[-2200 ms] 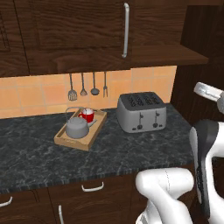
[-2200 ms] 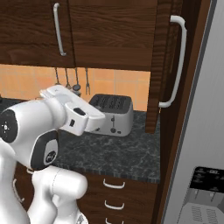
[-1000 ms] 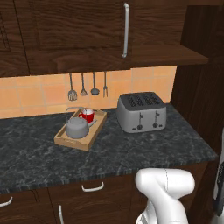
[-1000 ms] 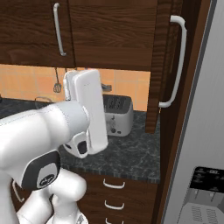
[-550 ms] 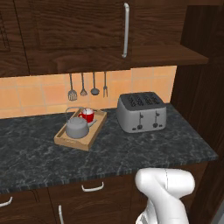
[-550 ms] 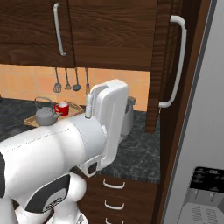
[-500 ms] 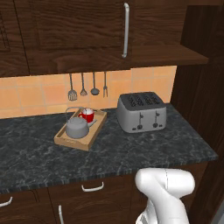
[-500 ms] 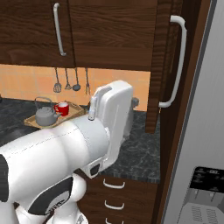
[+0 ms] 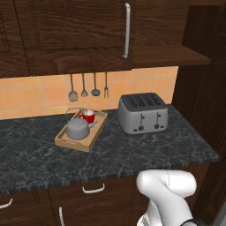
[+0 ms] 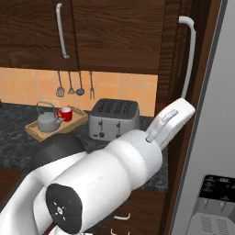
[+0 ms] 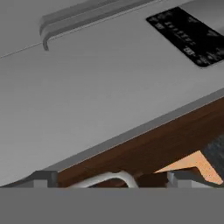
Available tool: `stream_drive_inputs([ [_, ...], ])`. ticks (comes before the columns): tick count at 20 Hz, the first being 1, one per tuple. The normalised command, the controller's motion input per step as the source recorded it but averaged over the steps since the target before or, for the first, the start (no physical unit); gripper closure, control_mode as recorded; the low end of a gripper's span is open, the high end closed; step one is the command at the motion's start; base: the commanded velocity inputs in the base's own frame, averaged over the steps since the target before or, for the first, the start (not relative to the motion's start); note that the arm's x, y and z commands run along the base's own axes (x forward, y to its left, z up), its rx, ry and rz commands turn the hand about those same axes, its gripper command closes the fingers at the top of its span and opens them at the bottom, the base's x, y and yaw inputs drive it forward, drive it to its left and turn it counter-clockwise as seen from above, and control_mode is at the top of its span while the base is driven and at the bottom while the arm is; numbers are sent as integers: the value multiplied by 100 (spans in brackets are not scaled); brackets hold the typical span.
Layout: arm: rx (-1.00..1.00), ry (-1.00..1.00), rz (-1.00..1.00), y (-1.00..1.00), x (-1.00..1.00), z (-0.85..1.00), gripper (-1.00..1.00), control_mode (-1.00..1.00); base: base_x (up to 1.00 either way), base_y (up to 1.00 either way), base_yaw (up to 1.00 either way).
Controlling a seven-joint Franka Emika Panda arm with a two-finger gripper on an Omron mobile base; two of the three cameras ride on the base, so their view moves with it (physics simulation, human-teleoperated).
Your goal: Pick the kettle from the counter and place it on the tray. Then pick the mug from the cabinet and place it on the tray. Then close the cabinet doors.
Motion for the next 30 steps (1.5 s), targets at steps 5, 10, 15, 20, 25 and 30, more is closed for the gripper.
stream_drive_inputs([
  [5,28,0,19,-44,37,-25,-100,-100,0,0,0],
  [10,2,13,8,-4,41,-16,-100,-100,0,0,0],
  [15,0,0,29,-4,35,-25,-100,-100,0,0,0],
  [20,0,0,38,0,33,-31,-100,-100,0,0,0],
  [25,0,0,37,-3,41,-14,-100,-100,0,0,0],
  [30,0,0,32,-3,35,-14,-100,-100,0,0,0],
])
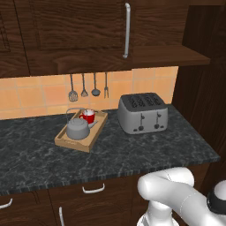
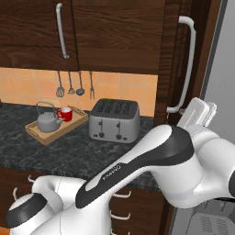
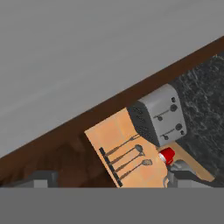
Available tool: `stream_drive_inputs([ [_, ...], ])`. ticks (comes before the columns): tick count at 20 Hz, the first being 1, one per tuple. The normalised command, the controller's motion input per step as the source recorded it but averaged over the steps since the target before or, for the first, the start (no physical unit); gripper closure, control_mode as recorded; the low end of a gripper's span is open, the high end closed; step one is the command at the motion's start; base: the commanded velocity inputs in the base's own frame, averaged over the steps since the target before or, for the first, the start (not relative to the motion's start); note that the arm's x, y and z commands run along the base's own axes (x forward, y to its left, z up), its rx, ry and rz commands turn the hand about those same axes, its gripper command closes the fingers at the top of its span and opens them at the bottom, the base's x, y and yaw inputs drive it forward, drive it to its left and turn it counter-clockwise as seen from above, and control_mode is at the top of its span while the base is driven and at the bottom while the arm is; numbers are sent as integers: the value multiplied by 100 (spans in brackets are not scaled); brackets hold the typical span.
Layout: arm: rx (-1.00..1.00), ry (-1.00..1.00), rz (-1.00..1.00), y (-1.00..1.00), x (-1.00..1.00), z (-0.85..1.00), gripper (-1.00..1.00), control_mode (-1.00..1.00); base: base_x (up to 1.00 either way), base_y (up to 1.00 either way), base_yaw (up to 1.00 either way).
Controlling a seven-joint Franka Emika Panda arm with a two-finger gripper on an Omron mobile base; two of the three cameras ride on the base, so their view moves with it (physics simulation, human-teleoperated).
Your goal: Pick the kettle from the counter and place it on the tray. Then pick the mug from the cabinet and place it on the tray. Then close the cabinet doors.
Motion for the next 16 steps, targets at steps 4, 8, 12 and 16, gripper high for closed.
stream_drive_inputs([
  [4,2,0,27,3,38,-19,-100,-100,0,0,0],
  [8,2,0,27,16,26,-14,-100,-100,0,0,0],
  [12,0,0,21,45,13,-13,-100,-100,0,0,0],
  [16,0,0,15,76,8,-20,-100,-100,0,0,0],
])
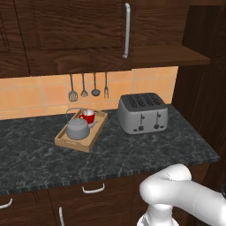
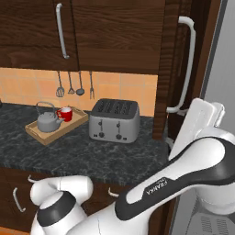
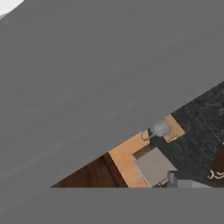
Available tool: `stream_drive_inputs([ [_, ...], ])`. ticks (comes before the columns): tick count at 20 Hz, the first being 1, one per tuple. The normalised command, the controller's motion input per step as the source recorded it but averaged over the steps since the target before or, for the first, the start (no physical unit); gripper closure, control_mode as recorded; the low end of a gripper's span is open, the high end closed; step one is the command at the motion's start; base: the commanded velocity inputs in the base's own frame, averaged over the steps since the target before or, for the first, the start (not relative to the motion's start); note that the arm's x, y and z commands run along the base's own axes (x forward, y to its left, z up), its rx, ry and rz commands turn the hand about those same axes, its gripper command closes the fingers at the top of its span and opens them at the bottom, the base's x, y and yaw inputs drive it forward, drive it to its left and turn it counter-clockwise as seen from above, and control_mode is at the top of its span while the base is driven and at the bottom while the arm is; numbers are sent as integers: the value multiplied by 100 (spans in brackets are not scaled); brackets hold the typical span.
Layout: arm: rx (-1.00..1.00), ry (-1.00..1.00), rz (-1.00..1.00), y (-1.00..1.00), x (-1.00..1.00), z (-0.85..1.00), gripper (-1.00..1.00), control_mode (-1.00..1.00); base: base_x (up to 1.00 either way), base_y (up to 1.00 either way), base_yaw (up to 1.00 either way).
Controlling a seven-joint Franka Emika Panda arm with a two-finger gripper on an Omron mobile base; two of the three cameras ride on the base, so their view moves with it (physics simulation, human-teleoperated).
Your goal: Pick the kettle from the counter and place it on the tray. Then pick the mug from the cabinet and place it on the tray. Then close the cabinet doors.
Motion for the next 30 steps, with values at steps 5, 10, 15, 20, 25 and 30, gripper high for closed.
stream_drive_inputs([
  [5,0,0,15,91,3,-20,-100,-100,0,0,0],
  [10,0,1,19,96,0,-16,-100,-100,0,0,0],
  [15,0,0,34,91,1,-6,-100,-100,0,0,0],
  [20,0,2,23,58,54,7,-100,-100,0,0,0],
  [25,1,0,13,27,87,30,-100,-100,0,0,0],
  [30,0,0,3,22,74,40,-100,-100,0,0,0],
])
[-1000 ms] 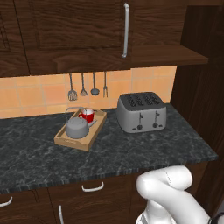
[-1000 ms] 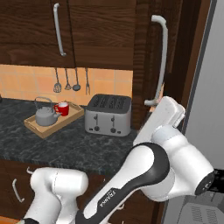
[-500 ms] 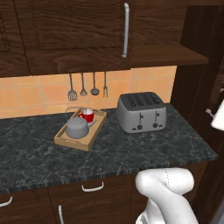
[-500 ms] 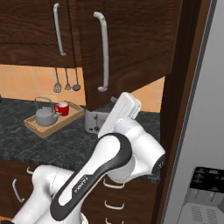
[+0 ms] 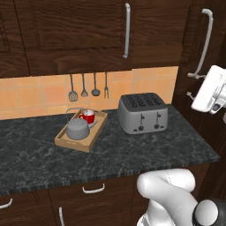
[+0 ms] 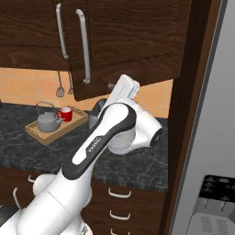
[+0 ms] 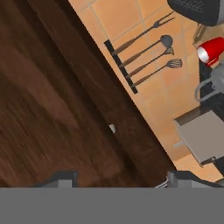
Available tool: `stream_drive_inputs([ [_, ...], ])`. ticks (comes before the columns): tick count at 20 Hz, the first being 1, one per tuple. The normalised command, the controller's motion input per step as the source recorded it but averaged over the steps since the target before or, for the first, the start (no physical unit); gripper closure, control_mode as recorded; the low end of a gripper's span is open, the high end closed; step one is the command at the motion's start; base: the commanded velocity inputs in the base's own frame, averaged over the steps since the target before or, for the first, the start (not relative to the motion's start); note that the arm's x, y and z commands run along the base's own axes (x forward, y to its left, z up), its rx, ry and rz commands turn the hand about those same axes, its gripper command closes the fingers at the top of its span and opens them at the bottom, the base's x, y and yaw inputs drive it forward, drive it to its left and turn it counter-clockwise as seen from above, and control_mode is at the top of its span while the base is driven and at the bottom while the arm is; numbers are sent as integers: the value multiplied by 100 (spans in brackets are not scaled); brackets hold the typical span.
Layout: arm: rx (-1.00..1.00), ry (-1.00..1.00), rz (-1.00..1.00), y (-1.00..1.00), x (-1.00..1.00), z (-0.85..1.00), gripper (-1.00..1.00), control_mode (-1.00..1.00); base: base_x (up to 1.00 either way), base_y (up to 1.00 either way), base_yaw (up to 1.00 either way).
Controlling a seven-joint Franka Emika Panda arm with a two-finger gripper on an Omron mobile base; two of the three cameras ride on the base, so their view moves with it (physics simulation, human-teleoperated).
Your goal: Pick the kettle from the counter and place it on the tray. Then pick the mug from the cabinet and place it on the tray. Then close the cabinet doors.
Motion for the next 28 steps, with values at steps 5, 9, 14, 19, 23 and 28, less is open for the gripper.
stream_drive_inputs([
  [5,0,1,0,30,60,33,-100,-100,0,0,0],
  [9,0,2,0,33,72,9,-100,-100,0,0,0],
  [14,0,1,-3,37,80,0,-100,-100,0,0,0],
  [19,0,1,-5,39,83,0,-100,-100,0,0,0],
  [23,0,1,-6,35,88,0,-100,-100,0,0,0],
  [28,0,3,-7,31,86,0,-100,-100,0,0,0],
])
